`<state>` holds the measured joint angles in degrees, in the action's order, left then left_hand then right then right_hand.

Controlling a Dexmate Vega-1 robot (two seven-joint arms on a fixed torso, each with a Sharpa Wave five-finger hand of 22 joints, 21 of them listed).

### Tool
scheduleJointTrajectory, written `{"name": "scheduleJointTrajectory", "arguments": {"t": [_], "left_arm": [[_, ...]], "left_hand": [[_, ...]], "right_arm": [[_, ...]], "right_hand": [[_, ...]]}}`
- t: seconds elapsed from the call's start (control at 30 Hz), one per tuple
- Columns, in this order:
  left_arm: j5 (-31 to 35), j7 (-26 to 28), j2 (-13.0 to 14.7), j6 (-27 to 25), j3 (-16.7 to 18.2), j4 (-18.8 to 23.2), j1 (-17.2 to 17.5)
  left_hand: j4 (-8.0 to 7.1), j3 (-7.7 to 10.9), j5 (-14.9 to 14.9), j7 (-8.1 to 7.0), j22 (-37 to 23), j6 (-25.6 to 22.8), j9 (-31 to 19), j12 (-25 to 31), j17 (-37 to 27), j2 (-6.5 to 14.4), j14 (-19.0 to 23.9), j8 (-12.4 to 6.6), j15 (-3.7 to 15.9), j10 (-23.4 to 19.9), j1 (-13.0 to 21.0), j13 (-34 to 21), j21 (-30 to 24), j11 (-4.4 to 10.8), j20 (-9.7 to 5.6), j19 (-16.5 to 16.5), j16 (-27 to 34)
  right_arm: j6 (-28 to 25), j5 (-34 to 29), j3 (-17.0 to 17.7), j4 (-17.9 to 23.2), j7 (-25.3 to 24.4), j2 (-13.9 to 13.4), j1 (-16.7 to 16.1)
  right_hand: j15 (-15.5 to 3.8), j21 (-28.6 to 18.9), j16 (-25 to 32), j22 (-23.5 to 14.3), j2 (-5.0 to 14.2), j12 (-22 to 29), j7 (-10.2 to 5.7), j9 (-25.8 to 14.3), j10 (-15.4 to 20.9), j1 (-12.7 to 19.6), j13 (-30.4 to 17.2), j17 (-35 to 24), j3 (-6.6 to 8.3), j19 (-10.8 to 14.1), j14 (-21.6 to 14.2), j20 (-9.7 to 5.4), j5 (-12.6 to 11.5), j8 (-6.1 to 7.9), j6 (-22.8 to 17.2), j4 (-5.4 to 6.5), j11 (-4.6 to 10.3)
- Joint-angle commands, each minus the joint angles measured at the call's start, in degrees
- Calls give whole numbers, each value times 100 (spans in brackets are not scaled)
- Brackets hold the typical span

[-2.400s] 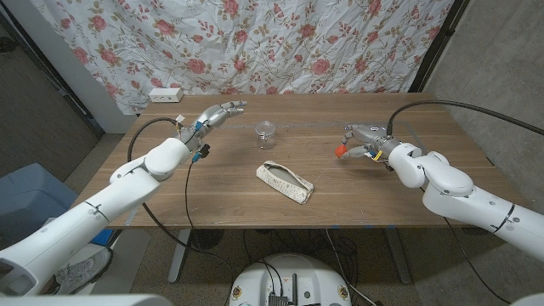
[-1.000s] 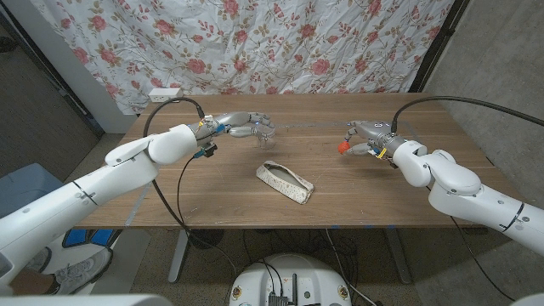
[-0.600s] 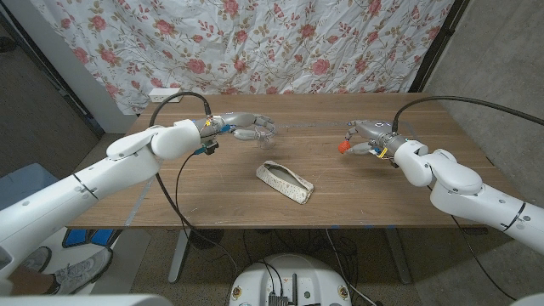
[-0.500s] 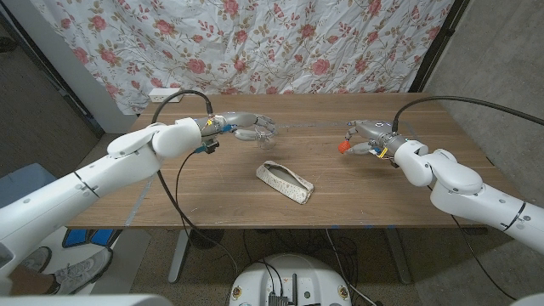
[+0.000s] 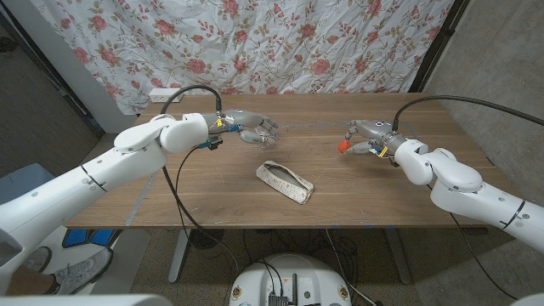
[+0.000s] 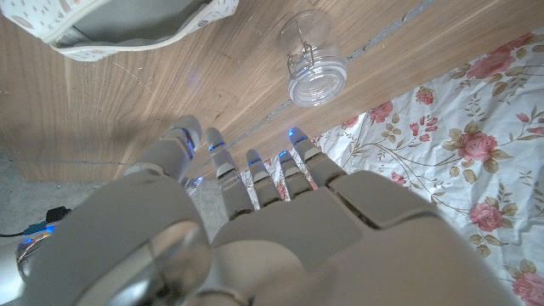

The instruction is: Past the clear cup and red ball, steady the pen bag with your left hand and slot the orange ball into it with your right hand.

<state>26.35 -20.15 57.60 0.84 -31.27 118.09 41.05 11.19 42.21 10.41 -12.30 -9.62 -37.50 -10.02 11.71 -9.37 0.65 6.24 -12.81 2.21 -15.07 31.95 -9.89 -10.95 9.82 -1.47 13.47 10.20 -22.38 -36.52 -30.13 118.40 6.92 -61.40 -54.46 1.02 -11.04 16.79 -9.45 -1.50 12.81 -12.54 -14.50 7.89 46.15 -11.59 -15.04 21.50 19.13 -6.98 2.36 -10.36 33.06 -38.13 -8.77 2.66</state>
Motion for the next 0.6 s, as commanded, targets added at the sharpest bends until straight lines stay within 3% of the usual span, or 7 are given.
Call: {"name": "scheduleJointTrajectory", "arguments": {"t": [0.03,0.27,0.6], "left_arm": [[1096,-387,-79,-71,-241,235,-182],[1653,-387,-174,-57,-314,337,-123],[2206,-196,-393,-379,-317,448,225]], "left_hand": [[-3,-61,23,-17,-12,-112,-13,40,-9,-32,113,-30,412,-99,165,-18,-44,16,-12,123,34],[-12,-160,20,-4,-16,-330,-16,29,-10,-153,301,-23,464,-231,404,-18,-52,77,-16,244,43],[-34,-463,17,-19,-25,-965,-22,21,-12,-457,712,-13,613,-670,1001,-18,-64,196,-97,523,42]], "right_arm": [[82,124,36,-71,-69,22,-7],[116,117,56,-60,-138,-25,-42],[80,143,147,4,-269,-105,-160]], "right_hand": [[-14,15,19,-17,60,-31,-7,-16,63,-22,-10,-32,-6,42,-24,2,3,30,-63,-7,13],[-16,19,17,-17,69,-34,-7,-16,69,-26,-11,-36,-9,34,-17,12,3,33,-67,-3,15],[-16,19,18,-18,81,-38,-8,-15,78,-31,-12,-44,-15,36,-18,13,4,34,-62,0,16]]}}
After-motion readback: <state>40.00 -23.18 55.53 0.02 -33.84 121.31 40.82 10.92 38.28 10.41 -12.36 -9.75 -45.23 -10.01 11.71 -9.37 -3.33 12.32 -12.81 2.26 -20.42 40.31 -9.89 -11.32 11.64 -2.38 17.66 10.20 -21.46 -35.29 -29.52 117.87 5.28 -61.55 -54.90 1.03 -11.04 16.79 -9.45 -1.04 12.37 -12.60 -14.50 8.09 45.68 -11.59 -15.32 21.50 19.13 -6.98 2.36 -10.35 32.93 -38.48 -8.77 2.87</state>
